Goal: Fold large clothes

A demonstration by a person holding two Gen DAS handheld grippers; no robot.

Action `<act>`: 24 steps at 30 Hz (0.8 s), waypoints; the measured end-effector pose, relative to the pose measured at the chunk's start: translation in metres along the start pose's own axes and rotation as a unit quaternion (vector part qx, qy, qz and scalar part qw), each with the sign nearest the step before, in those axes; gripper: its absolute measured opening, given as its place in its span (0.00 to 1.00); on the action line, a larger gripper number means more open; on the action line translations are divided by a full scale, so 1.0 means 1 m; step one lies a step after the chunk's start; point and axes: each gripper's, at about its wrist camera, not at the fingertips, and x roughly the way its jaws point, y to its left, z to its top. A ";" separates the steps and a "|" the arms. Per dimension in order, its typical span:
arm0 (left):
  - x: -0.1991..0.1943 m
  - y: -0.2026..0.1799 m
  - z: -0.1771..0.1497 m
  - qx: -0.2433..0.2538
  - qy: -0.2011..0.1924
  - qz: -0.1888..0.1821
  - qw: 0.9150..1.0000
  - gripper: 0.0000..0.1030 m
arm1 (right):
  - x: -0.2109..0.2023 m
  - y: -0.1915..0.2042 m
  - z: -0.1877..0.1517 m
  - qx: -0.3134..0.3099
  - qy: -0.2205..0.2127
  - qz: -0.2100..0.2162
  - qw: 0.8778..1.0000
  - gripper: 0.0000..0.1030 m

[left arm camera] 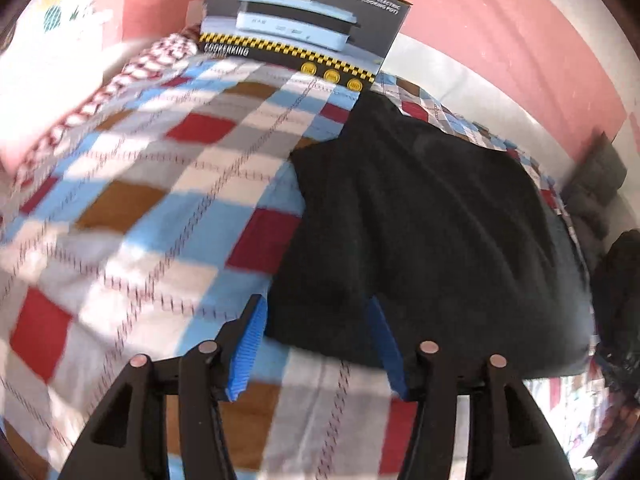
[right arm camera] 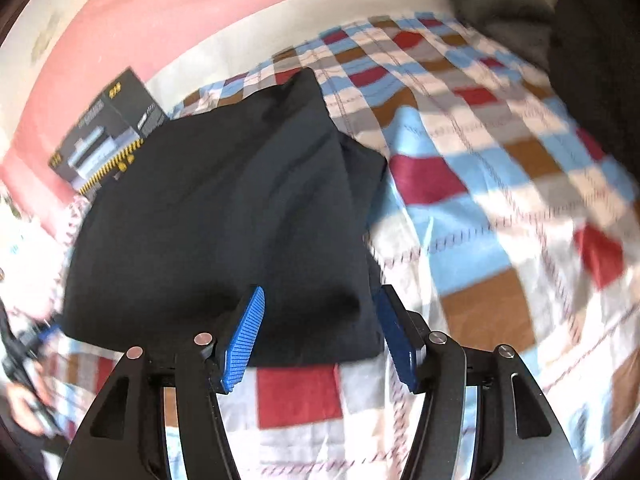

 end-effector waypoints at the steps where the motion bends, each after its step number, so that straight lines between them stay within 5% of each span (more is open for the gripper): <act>1: 0.000 0.002 -0.006 -0.011 0.007 -0.008 1.000 0.59 | -0.001 -0.007 -0.007 0.025 0.004 0.014 1.000 0.62; 3: 0.003 0.007 -0.018 -0.032 0.025 -0.026 0.999 0.60 | 0.001 -0.018 -0.018 0.067 0.017 0.040 0.997 0.71; 11: 0.020 0.025 -0.018 -0.125 0.039 -0.077 0.988 0.70 | 0.019 -0.045 -0.042 0.198 0.037 0.136 0.970 0.74; 24: 0.072 0.028 0.006 -0.208 0.026 -0.122 0.970 0.88 | 0.066 -0.056 -0.022 0.294 0.013 0.198 0.935 0.82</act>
